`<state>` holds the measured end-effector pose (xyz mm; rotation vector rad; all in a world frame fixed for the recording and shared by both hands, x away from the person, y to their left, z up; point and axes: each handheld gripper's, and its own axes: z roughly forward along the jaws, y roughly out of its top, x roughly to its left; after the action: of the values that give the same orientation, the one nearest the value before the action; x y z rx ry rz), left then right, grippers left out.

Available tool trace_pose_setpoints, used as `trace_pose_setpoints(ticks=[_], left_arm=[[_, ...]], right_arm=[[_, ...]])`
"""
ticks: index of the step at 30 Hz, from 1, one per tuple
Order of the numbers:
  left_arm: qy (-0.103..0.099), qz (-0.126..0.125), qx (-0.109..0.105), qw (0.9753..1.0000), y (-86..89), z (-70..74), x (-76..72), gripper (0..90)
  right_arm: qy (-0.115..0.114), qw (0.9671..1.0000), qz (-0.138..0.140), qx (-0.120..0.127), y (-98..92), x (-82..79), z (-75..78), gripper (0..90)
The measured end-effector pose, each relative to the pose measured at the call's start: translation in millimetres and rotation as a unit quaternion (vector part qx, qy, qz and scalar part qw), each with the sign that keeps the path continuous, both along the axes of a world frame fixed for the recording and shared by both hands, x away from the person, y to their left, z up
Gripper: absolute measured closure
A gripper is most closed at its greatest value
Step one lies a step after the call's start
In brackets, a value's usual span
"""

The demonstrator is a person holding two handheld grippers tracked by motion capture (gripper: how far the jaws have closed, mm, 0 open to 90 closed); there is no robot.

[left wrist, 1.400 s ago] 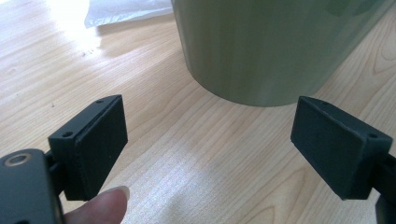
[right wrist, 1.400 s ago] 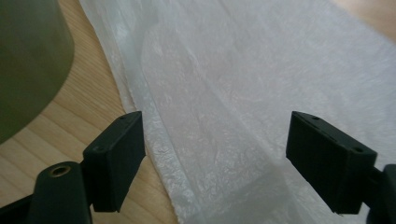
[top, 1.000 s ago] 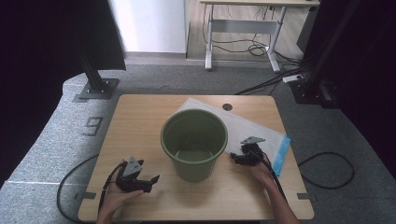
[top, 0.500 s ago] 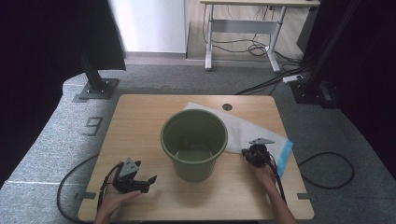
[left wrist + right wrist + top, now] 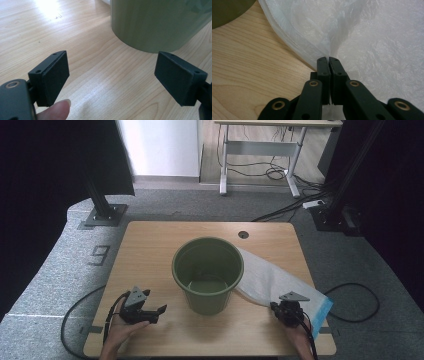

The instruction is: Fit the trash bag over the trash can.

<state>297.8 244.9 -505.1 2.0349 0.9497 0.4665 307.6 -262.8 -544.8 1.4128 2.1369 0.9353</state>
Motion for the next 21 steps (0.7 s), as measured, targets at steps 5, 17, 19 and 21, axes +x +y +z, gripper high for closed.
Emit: trace_pose_setpoints(ticks=[5,17,19,21], left_arm=[[-0.003,0.002,-0.004,1.0,2.4,1.8,0.2,12.5],[0.005,0.003,0.001,1.0,1.0,-3.1,3.4,13.0],[0.006,0.005,0.001,1.0,1.7,-3.7,4.2,12.9],[0.007,0.007,0.001,1.0,2.4,-4.1,5.1,13.1]], right_arm=[[-0.028,0.9995,0.011,0.01,11.5,1.3,9.8,57.1],[-0.029,0.9938,0.107,0.001,70.4,46.2,7.9,41.6],[-0.034,0.9932,0.112,-0.002,75.6,50.7,7.0,41.7],[-0.037,0.9933,0.109,-0.008,78.8,55.3,6.4,47.2]])
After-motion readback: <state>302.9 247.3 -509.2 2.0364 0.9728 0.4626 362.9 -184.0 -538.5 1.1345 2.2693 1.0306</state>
